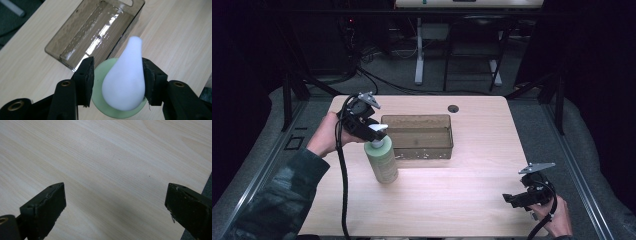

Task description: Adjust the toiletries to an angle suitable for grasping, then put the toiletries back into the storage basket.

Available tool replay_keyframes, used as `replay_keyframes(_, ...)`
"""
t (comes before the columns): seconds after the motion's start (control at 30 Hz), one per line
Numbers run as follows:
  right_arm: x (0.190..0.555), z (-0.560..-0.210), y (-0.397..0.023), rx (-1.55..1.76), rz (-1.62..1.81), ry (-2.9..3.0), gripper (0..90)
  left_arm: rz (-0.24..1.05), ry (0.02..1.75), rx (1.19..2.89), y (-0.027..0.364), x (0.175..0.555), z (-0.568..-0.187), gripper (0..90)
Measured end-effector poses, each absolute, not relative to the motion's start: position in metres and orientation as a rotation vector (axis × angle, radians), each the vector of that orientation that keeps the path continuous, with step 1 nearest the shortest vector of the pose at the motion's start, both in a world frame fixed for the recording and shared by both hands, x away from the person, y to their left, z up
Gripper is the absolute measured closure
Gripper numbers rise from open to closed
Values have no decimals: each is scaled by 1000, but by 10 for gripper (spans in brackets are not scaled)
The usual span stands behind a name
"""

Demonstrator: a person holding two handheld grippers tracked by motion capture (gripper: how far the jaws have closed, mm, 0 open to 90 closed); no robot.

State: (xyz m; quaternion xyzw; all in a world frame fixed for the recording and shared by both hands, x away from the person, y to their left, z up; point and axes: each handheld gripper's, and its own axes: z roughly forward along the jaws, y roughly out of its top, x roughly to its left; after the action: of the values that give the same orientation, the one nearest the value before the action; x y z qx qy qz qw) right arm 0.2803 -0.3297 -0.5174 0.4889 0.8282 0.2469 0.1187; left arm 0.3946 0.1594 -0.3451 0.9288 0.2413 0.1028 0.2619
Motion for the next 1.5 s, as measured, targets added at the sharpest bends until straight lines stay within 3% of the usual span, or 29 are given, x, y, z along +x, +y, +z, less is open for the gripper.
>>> replay_keyframes(0.3, 280, -517, -331, 1433, 717, 2420, 29, 216, 589, 2526, 162, 399, -345, 623)
replay_keyframes(0.8, 280, -515, -330, 1443, 711, 2400, 24, 294, 759, 2478, 156, 392, -345, 629)
replay_keyframes(1.5, 282, -518, -330, 1425, 691, 2410, 0, 288, 746, 2542, 150, 389, -338, 631)
